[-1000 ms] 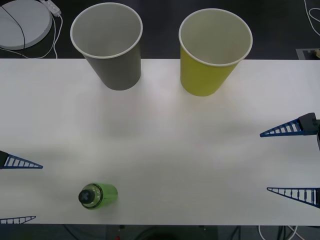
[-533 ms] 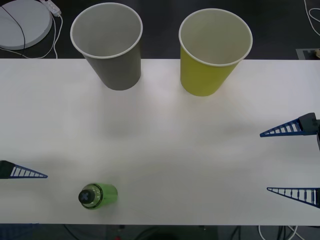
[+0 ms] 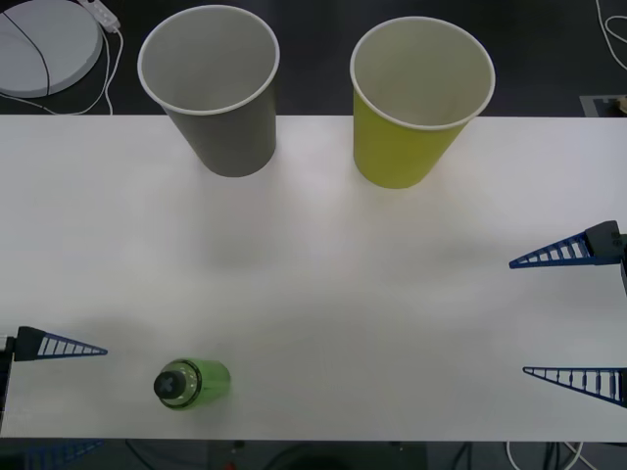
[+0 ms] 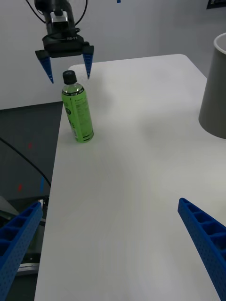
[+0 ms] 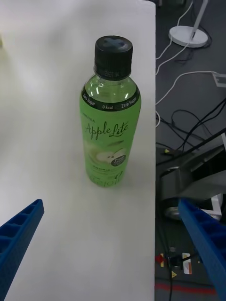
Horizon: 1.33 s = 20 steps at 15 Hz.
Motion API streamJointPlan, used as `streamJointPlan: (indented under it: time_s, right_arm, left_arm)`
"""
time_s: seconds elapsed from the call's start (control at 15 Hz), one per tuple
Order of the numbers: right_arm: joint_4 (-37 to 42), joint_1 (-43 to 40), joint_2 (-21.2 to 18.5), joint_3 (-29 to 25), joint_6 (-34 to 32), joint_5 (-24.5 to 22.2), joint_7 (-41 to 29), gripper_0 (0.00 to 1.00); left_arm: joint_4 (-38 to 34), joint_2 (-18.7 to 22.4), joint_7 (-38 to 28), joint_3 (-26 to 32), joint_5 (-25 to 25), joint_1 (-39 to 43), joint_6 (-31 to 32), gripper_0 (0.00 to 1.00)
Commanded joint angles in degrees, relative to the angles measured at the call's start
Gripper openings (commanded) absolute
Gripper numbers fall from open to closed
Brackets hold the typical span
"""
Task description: Put the can into the green bin and the plastic bottle into the gray bin
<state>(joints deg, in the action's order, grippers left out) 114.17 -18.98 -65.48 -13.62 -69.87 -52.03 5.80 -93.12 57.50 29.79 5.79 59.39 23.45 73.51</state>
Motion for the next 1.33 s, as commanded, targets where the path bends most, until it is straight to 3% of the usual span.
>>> streamJointPlan:
  time_s: [0.07,1.33]
  right_arm:
    - [0.0,0.0,0.0,0.0,0.0,0.0,0.0,1.0]
    - [0.0,0.0,0.0,0.0,0.0,0.0,0.0,1.0]
  left_arm:
    - [0.1,-2.3,0.5,-1.0,0.0,0.0,-0.8,1.0]
    - [-0.5,-16.1,1.5,-5.1,0.8,-0.2,-4.7,1.0]
